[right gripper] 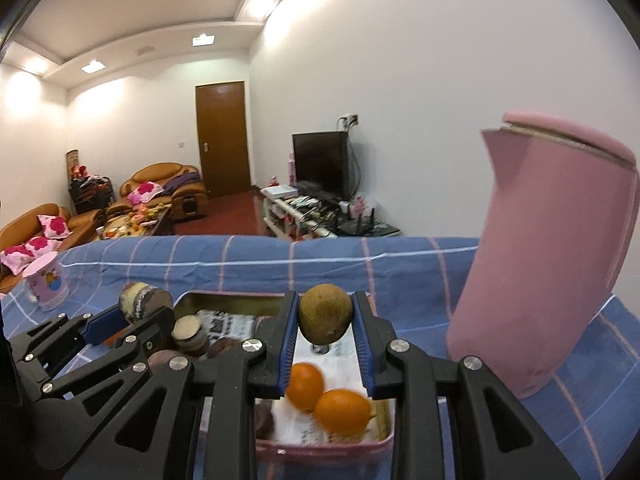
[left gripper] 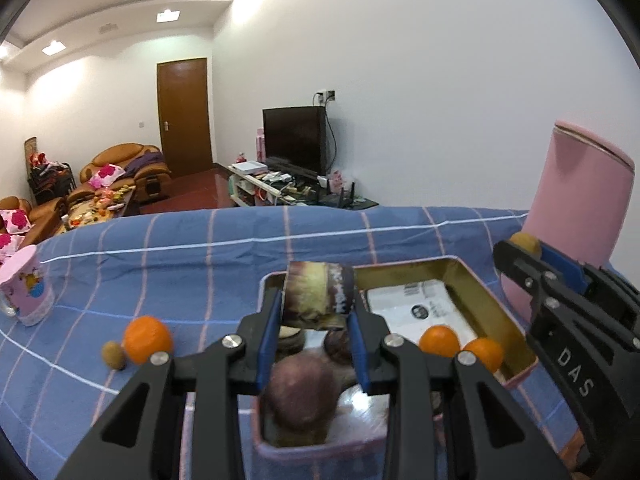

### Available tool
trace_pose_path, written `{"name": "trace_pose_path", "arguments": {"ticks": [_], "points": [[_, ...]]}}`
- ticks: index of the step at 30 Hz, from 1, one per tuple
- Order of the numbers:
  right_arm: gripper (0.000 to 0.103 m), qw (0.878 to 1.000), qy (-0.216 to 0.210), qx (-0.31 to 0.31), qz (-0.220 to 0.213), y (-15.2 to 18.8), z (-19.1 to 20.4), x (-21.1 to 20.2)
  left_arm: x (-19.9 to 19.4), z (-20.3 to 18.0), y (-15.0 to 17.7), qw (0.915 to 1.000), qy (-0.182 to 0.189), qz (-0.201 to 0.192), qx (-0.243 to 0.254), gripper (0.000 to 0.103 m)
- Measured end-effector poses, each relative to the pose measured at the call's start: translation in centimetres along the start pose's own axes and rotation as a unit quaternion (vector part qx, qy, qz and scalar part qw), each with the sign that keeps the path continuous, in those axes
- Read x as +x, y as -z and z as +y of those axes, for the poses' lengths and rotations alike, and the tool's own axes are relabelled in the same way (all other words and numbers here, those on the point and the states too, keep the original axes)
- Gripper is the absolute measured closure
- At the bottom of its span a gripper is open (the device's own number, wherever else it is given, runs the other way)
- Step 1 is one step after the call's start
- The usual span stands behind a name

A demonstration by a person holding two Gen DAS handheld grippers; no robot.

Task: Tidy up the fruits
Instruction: 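Carry the cake roll with the left tool while the right carries the kiwi over the tin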

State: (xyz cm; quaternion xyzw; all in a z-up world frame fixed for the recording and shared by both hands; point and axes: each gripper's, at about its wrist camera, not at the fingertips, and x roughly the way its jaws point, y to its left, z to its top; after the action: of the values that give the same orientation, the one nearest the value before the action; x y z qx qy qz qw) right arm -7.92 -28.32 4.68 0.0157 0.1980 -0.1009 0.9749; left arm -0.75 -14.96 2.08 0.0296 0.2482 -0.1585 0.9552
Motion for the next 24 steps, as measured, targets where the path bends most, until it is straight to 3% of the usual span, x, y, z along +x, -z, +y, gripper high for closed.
{"name": "trace_pose_path", "arguments": {"ticks": [6, 17, 24], "points": [[0.075, 0.999, 0.035, -0.006, -0.015, -0.5, -0.9, 0.6, 2.0, -1.5, -0.8, 0.9997, 0.019, 0.012, 0.004, 0.070], [0.075, 0.999, 0.034, -0.036, 0.023, 0.0, 0.6, 3.3, 4.5, -0.9, -0.6, 0.9986, 0.018, 0.049, -0.009, 0.070], [0.075, 0.998, 0.026, -0.036, 0.043, 0.3, 0.8, 4.2, 4.4, -0.8, -0.6, 0.9984, 0.020, 0.051, -0.012, 0.070]]}}
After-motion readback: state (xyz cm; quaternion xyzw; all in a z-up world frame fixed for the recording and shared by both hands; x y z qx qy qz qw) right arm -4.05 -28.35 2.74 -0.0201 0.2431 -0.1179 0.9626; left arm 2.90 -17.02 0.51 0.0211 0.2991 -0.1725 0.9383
